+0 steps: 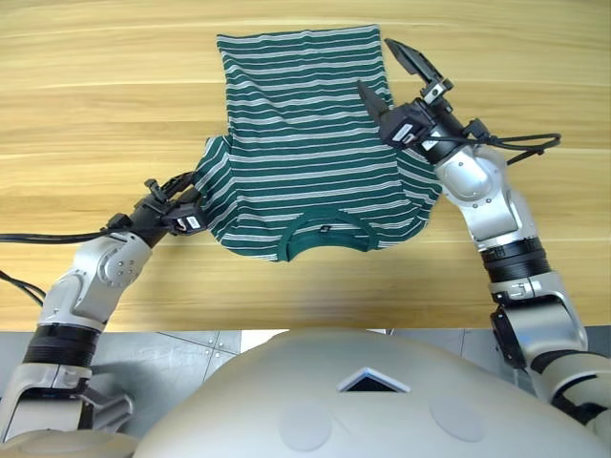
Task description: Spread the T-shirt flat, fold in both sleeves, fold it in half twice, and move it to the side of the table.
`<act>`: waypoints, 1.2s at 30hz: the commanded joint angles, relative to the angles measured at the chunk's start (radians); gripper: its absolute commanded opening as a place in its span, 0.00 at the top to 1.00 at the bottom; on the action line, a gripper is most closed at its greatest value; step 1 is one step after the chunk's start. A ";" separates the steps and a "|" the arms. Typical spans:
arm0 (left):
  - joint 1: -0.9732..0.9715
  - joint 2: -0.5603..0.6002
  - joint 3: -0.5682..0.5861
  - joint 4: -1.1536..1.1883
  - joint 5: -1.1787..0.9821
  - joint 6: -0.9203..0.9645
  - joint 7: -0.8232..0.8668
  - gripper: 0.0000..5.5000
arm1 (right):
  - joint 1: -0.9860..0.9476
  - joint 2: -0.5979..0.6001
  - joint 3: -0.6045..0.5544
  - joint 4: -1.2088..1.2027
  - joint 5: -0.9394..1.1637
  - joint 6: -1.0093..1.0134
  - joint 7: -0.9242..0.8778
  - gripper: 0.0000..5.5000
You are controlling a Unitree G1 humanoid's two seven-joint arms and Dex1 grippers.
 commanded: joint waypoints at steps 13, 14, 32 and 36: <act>0.041 -0.027 -0.046 0.055 -0.011 0.000 0.004 1.00 | 0.025 -0.016 -0.028 0.014 -0.002 0.015 -0.005 0.46; 0.038 -0.036 -0.042 0.053 -0.020 -0.008 0.015 1.00 | 0.024 -0.015 -0.030 0.017 -0.002 0.014 -0.007 0.46; -0.096 -0.255 -0.077 0.139 -0.199 -0.171 0.063 1.00 | 0.031 -0.018 -0.034 0.068 -0.008 0.002 -0.048 0.46; -0.113 -0.277 -0.122 0.145 -0.193 -0.204 0.037 1.00 | 0.025 -0.014 -0.027 0.083 -0.013 -0.001 -0.053 0.46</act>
